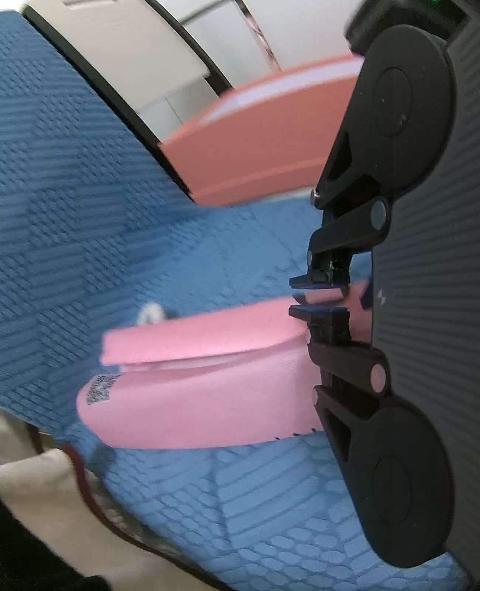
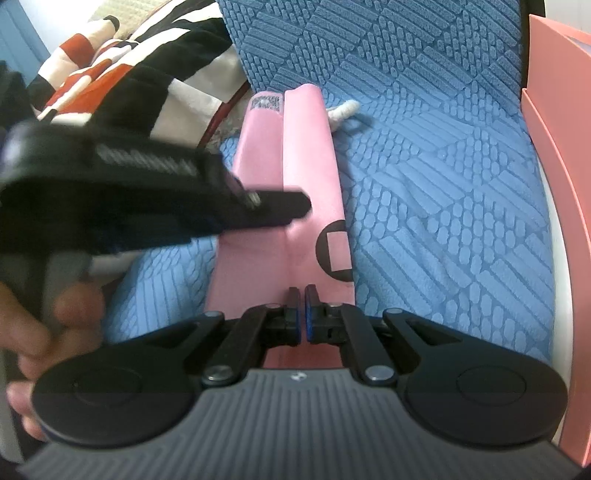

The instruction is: Organize objects

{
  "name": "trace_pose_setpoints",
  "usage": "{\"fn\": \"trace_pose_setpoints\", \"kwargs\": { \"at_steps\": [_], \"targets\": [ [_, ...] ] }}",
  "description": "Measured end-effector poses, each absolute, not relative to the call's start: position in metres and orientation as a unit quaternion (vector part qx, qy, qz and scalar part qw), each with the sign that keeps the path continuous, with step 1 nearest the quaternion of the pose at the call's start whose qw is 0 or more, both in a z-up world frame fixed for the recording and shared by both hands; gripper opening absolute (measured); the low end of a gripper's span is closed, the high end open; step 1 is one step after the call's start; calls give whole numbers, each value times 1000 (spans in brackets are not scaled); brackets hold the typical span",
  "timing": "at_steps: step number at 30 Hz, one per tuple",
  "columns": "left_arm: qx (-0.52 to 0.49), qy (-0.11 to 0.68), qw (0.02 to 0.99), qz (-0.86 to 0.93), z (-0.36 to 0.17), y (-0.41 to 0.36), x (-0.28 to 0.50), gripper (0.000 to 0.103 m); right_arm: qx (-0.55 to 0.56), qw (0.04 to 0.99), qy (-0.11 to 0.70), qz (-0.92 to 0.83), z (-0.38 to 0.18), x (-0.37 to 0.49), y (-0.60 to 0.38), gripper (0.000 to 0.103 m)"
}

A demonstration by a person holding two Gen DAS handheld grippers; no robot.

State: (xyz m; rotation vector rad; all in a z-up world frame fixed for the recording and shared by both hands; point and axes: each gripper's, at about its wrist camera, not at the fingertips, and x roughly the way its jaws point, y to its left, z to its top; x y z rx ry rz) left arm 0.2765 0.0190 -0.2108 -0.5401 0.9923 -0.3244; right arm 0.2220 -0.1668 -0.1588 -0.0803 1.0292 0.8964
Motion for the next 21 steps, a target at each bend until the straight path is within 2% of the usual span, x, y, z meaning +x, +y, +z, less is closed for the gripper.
{"fn": "trace_pose_setpoints", "kwargs": {
  "at_steps": [3,4,7,9,21],
  "targets": [
    [-243,480,830,-145,-216,17,276,9,-31,774,484,407,-157,227,-169,9],
    [-243,480,831,-144,-215,18,275,9,-28,775,484,404,-156,228,-170,19],
    [-243,481,831,-139,-214,20,275,9,-10,781,485,392,-154,235,-178,37],
    [-242,482,831,-138,-215,20,275,9,10,780,495,382,-156,242,-184,40],
    [-252,478,833,-121,-216,20,278,9,135,696,560,428,-168,254,-190,40]
  ]
}}
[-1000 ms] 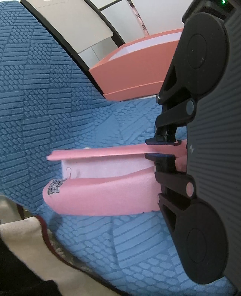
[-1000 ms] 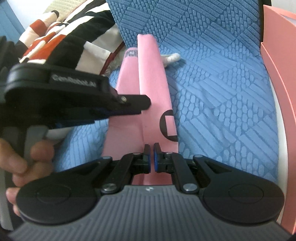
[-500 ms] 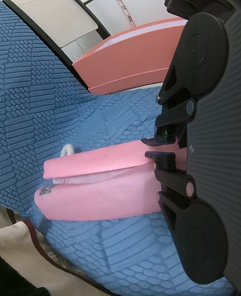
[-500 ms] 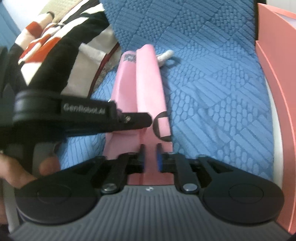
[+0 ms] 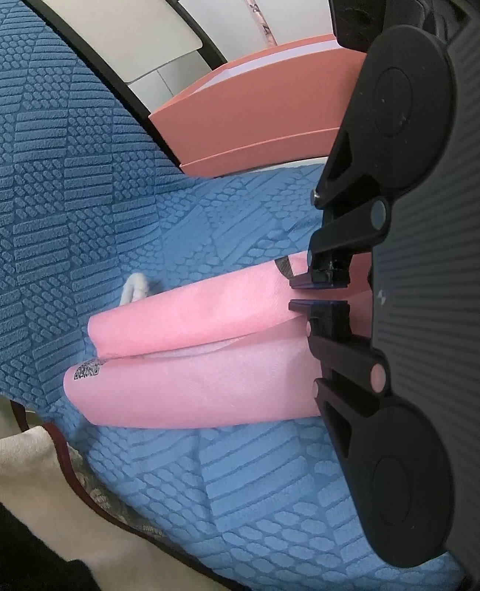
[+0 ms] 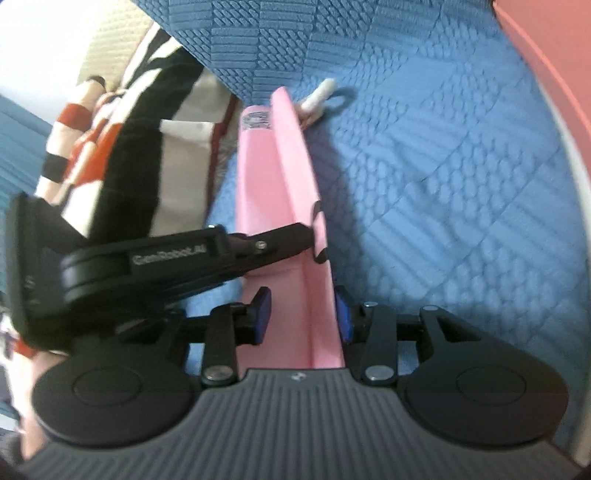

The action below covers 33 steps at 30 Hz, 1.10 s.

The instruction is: Organize objects

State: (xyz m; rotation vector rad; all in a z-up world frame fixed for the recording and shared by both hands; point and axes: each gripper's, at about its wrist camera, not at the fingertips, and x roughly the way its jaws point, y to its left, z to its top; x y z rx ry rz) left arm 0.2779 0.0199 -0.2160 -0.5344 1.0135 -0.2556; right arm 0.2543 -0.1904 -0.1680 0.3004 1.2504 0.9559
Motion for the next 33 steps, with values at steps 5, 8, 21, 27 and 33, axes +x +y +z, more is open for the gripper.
{"fn": "trace_pose_setpoints", "kwargs": {
  "at_steps": [5,8,21,27,33],
  "targets": [
    [-256,474,834,-117,-214,21,277,9,124,698,559,431,-170,251,-184,19],
    [-268,461,838,-118,-209,26,273,9,105,709,551,427,-170,250,-183,5],
    [-294,420,852,-109,-161,18,214,9,94,760,504,399,-155,263,-197,4],
    [-278,430,852,-109,-146,3,178,9,105,780,484,383,-148,272,-207,4],
    [-264,455,842,-123,-139,-12,143,9,108,787,480,372,-147,279,-208,4]
  ]
}}
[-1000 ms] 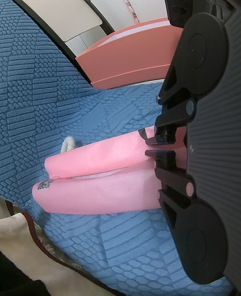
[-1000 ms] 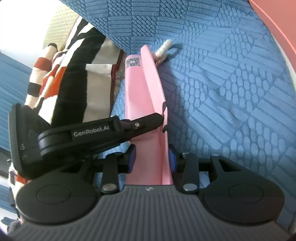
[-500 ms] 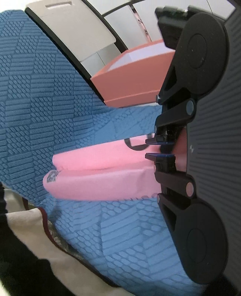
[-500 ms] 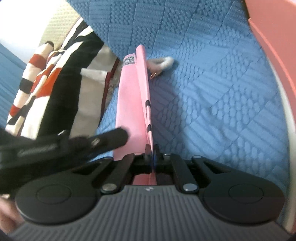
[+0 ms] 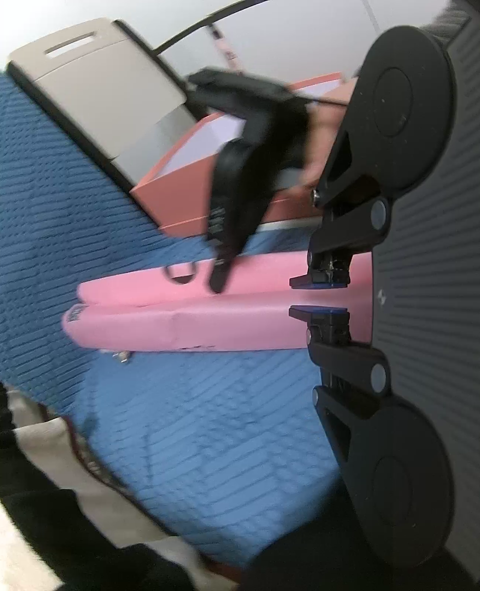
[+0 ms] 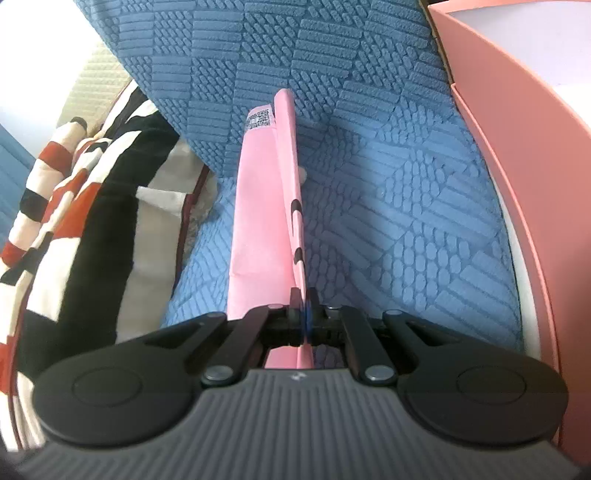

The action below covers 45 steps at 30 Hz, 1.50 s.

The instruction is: Organize objects

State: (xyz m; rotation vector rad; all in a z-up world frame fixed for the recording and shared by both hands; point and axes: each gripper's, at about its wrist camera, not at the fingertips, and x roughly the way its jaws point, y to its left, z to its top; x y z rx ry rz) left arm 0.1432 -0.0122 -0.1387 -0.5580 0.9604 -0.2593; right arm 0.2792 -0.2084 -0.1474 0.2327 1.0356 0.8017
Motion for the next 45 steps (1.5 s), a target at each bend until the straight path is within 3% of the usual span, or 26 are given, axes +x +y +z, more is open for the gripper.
{"fn": "trace_pose_setpoints", "kwargs": {
  "at_steps": [14,28,45],
  "targets": [
    [-246,538,795,-136,-181,-40,129,9,115,778,494,370,-151,282,-211,4],
    [-259,443,857,-39,-157,-15,121,9,3,818,456,350,-139,265,-199,5],
    [-241,396,883,77,-144,-9,144,9,-29,809,452,374,-135,244,-194,5]
  ]
}}
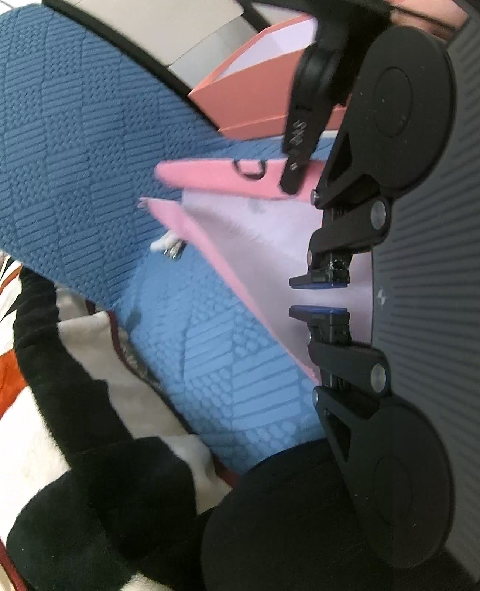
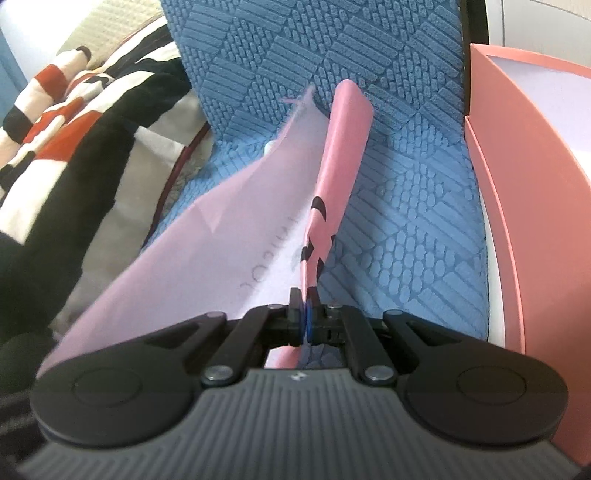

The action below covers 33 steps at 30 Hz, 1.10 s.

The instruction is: Organize objects

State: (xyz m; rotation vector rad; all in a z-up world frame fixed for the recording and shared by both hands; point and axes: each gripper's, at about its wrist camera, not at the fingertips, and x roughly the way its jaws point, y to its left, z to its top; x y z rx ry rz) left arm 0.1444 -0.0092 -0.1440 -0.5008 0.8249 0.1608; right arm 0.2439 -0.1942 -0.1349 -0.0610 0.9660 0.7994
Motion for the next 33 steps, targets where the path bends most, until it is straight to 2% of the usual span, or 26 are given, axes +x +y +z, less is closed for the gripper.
{"fn": "trace_pose_setpoints", "kwargs": {
  "at_steps": [18,33],
  "targets": [
    [-151,440,882,76,-174,-15,225,9,-29,807,481,343,-151,255,-195,5],
    [-193,450,872,12,-183,1,272,9,3,801,494,339,-157,264,-196,8]
  ]
}}
